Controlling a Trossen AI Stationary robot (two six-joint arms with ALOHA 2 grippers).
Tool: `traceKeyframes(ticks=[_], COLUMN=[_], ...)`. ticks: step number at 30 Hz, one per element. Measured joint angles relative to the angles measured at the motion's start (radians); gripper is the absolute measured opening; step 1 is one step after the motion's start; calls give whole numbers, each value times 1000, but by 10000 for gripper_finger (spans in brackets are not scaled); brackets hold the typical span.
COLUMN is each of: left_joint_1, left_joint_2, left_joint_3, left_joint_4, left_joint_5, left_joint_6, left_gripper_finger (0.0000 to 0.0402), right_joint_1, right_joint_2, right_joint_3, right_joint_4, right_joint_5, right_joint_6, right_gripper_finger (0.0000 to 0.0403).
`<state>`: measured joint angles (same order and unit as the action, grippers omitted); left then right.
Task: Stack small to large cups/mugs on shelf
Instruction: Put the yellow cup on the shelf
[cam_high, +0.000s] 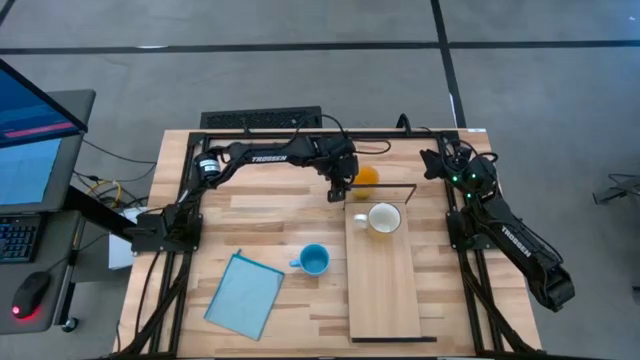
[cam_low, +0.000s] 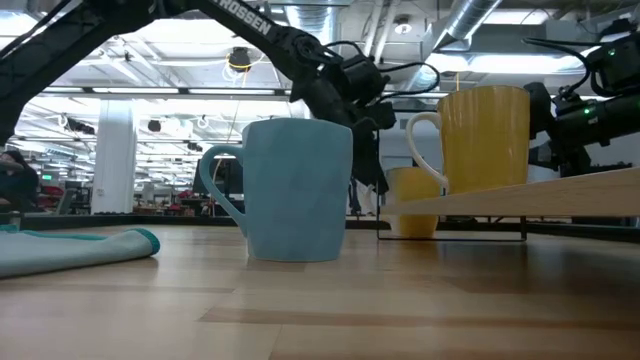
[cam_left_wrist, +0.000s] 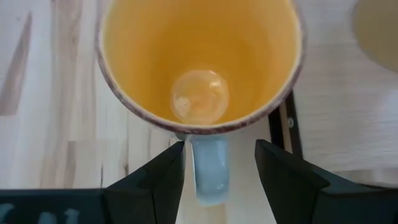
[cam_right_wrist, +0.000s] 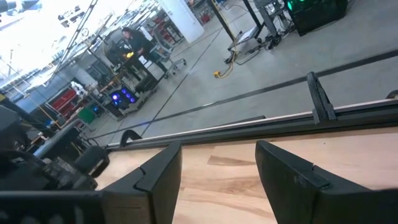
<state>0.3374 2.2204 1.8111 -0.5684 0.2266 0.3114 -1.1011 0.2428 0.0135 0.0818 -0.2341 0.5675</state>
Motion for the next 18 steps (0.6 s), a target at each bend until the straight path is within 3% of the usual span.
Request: traceKeyframes(ticks=[7, 18], left_joint_1=[0, 0], left_joint_2=[3, 3], left_joint_3=[-1, -1], left_joint_4=[4, 6], left_joint_5=[-14, -18], left_joint_6=[5, 5], left_gripper_finger=[171, 66], right_joint_1=[0, 0], right_joint_2=[0, 0], right_joint_3=[0, 0], right_joint_4=[0, 0], right_joint_5=[0, 0], right_joint_6=[0, 0], right_gripper_finger=[226, 226])
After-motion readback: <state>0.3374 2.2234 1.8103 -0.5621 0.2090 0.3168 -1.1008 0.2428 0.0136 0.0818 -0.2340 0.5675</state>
